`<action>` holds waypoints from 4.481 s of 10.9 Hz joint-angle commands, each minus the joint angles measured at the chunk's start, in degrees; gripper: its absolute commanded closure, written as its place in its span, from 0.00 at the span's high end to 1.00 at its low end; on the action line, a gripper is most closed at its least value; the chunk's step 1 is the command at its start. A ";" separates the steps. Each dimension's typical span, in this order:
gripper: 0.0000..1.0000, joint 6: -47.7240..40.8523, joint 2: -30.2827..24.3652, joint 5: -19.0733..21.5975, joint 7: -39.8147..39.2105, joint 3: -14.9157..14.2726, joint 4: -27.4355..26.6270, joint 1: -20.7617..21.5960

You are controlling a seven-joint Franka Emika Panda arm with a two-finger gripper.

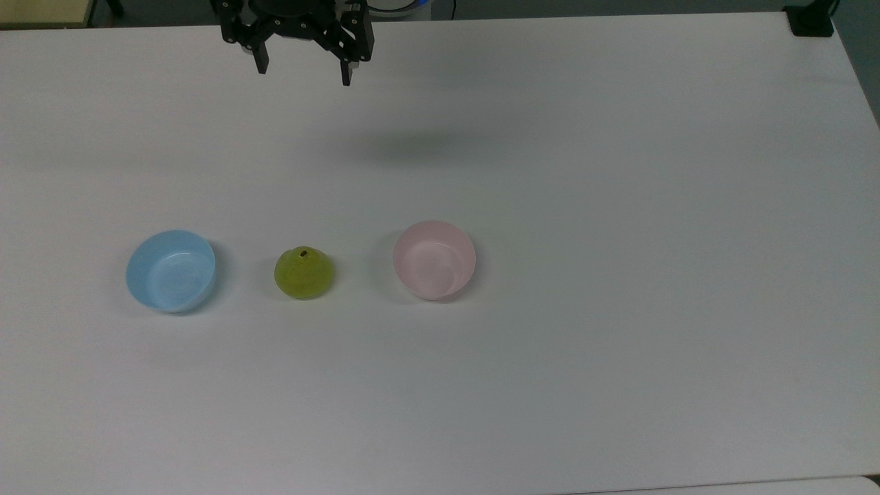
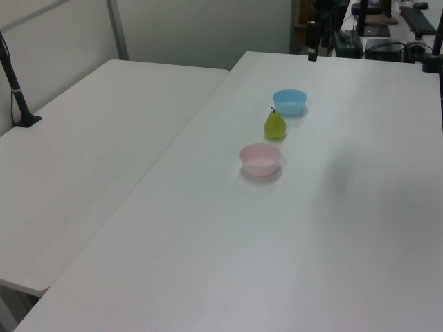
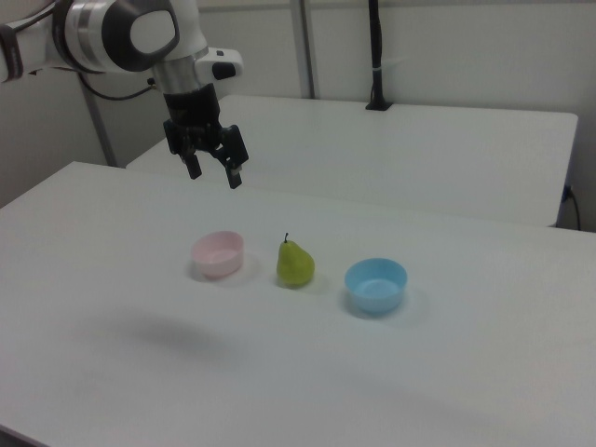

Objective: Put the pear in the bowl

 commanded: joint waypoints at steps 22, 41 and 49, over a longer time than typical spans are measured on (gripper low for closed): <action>1.00 28.36 23.16 -0.60 -5.50 -0.12 -0.18 -2.20; 0.42 23.10 18.07 -1.13 3.01 0.32 -0.09 6.04; 0.46 24.07 22.29 -1.39 5.05 0.32 -0.27 11.42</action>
